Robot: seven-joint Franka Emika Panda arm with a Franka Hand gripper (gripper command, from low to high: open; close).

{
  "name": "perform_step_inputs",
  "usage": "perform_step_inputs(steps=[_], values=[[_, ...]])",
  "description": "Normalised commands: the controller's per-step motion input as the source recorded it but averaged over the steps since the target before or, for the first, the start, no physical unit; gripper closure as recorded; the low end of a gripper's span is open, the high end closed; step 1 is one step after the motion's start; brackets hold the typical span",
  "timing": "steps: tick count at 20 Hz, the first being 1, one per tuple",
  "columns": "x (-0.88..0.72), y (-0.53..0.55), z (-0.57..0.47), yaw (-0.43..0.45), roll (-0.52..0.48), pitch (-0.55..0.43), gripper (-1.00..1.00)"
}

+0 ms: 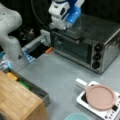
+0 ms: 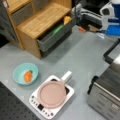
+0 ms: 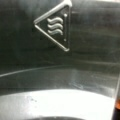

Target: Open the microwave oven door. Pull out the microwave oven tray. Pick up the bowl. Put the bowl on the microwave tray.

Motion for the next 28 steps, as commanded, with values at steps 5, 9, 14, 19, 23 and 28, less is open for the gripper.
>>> perform_step_inputs(steps=[5,9,14,19,23,28], values=[[0.05,0.08,-0.12,-0.122,0.153,-0.021,-1.0],[0.0,0.0,-0.15,-0.089,0.163,-0.037,-1.0],[-0.05,0.04,-0.19,-0.096,0.166,-0.068,-1.0],[-0.11,0.08,-0.17,-0.089,0.154,-0.102,-1.0],[-0.16,0.1,-0.22,-0.075,0.168,-0.137,-1.0],[-0.18,0.06,-0.29,-0.053,0.198,-0.168,-1.0]])
